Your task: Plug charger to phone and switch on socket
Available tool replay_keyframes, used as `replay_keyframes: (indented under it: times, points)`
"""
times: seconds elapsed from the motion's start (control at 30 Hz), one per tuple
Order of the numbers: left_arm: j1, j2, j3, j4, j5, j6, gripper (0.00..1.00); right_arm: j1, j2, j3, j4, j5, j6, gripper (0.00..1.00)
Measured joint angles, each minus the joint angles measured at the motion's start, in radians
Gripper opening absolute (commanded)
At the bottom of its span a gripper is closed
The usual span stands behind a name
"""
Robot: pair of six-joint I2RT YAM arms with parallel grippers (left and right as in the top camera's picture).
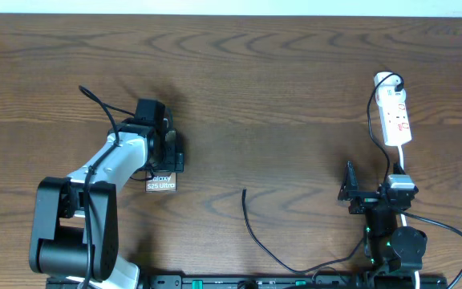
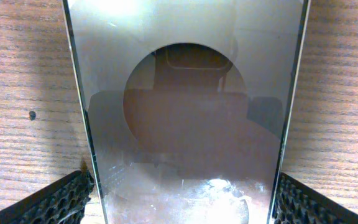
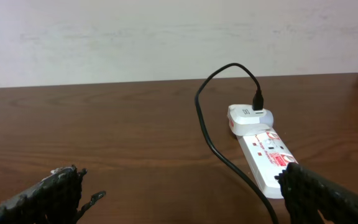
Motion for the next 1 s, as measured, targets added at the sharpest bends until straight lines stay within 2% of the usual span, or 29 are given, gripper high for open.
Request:
replay_keyframes:
  times: [0.3,1.0]
  points:
    - [0.0,0.0,0.0,0.001,0.0,0.0,0.98,0.0,0.0,0.0,0.0,0.0,0.0,0.99]
    - [0.0,0.0,-0.001,0.017,0.0,0.0,0.98,0.0,0.0,0.0,0.0,0.0,0.0,0.99]
